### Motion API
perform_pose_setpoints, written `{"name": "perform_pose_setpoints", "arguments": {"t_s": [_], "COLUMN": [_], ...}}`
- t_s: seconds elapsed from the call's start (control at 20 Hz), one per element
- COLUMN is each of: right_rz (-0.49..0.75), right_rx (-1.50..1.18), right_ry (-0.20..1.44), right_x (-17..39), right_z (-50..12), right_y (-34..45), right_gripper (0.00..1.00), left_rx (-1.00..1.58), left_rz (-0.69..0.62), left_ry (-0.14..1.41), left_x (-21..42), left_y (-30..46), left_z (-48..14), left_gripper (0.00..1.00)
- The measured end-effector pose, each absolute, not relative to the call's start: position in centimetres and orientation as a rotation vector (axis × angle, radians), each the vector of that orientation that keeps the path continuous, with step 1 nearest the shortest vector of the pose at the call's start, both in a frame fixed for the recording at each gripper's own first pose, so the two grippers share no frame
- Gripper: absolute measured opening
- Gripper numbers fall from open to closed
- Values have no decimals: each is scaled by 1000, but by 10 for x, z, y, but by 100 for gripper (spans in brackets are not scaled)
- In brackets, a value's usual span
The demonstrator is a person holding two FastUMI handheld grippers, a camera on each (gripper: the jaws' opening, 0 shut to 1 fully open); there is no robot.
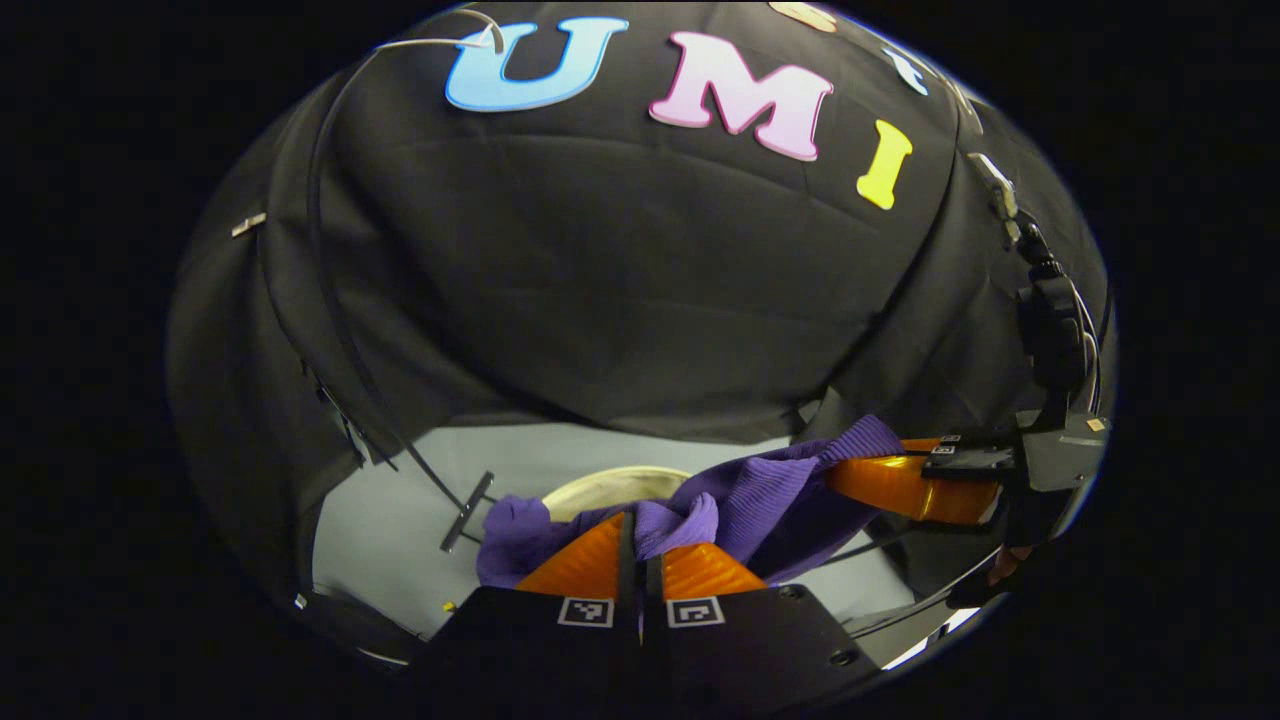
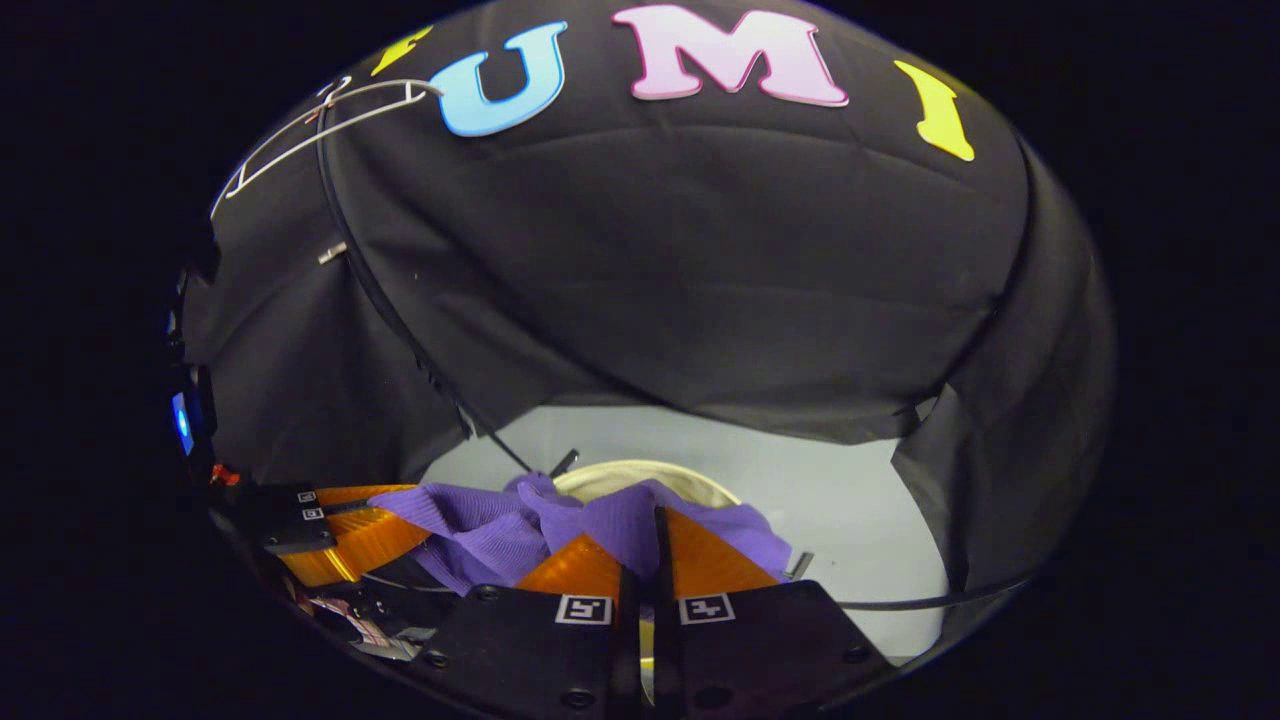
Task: Grasp the clothes on the hanger with both hands and then place them into the laundry hamper below.
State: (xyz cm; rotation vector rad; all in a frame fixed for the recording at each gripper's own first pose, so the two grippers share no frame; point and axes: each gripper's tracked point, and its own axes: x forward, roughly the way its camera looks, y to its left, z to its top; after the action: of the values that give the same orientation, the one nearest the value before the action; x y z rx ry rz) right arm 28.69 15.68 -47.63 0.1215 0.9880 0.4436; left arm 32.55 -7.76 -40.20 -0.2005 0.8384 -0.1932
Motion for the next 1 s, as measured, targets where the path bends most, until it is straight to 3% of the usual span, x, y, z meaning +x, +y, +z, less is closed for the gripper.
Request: {"name": "perform_pose_setpoints", "arguments": {"t_s": [0.3,0.4,0.45,0.5,0.75,0.85,1.0], "right_rz": [360,337,337,328,310,304,299], "right_rx": [89,103,118,115,87,85,82], "right_ry": [1170,1196,1209,1218,1228,1235,1231], "right_x": [257,254,253,254,247,242,241], "right_z": [-535,-539,-542,-543,-557,-557,-554], "right_y": [143,137,138,136,125,123,117], "right_gripper": [10,13,23,20,99,99,99], "left_rx": [-214,-247,-272,-299,-253,-248,-259], "left_rz": [-152,-131,-132,-137,-117,-112,-109], "left_ry": [981,1020,1038,1042,1090,1096,1102], "left_x": [308,299,296,296,283,285,275], "left_y": [-81,-81,-82,-85,-75,-75,-78], "left_z": [-459,-472,-474,-478,-490,-493,-496], "left_gripper": [5,5,7,3,94,92,96]}}
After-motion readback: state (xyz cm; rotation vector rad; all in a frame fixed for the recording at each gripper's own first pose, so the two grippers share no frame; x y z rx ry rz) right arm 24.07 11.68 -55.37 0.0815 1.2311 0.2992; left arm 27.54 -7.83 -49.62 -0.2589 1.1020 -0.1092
